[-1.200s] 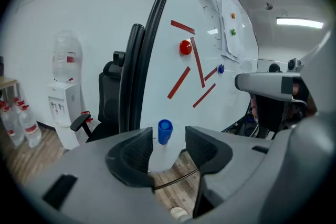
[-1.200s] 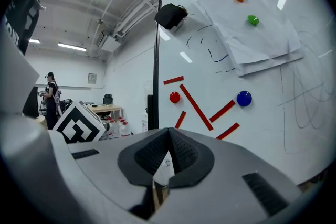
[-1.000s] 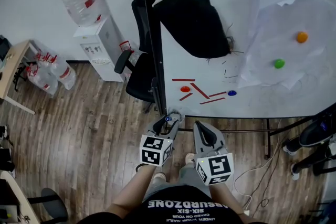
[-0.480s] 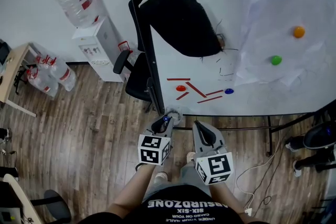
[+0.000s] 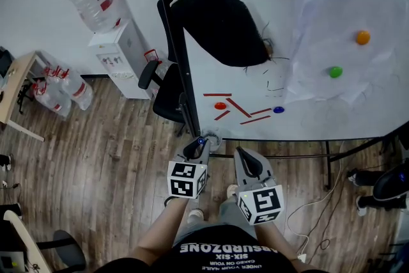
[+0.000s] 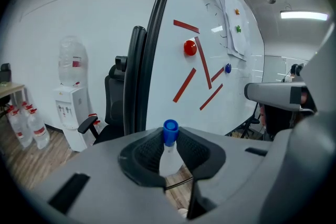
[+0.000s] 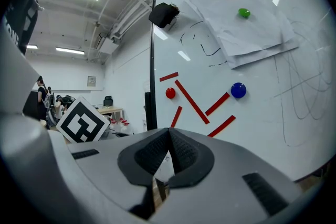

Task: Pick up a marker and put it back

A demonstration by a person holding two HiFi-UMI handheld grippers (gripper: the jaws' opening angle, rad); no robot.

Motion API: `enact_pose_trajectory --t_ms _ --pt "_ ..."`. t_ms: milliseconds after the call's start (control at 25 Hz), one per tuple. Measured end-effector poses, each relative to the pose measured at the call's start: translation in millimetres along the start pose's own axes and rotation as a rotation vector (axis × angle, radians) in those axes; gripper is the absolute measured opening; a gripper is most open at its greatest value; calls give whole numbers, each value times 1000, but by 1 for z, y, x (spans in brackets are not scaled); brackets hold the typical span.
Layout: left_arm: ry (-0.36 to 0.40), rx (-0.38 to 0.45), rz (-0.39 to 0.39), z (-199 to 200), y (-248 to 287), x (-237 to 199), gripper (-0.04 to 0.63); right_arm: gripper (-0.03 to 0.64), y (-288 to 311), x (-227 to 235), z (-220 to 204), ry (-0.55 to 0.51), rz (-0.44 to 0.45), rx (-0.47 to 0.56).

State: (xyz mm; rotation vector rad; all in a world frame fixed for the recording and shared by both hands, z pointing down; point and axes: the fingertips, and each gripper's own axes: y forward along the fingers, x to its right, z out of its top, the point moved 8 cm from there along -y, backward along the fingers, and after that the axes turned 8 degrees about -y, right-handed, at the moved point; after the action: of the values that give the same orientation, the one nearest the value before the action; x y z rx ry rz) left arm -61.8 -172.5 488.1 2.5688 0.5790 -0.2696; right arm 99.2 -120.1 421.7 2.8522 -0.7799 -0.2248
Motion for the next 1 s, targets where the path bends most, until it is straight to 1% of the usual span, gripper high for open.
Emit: enact_pose_trajectory --t_ms 160,520,1000 --pt "10 9 -6 4 -3 2 77 -2 0 -2 1 -2 7 9" --pt "32 43 -34 19 -12 10 77 -2 -5 -4 4 1 -7 20" --pt "74 121 -75 44 -34 22 75 -2 -10 -14 12 -15 -10 35"
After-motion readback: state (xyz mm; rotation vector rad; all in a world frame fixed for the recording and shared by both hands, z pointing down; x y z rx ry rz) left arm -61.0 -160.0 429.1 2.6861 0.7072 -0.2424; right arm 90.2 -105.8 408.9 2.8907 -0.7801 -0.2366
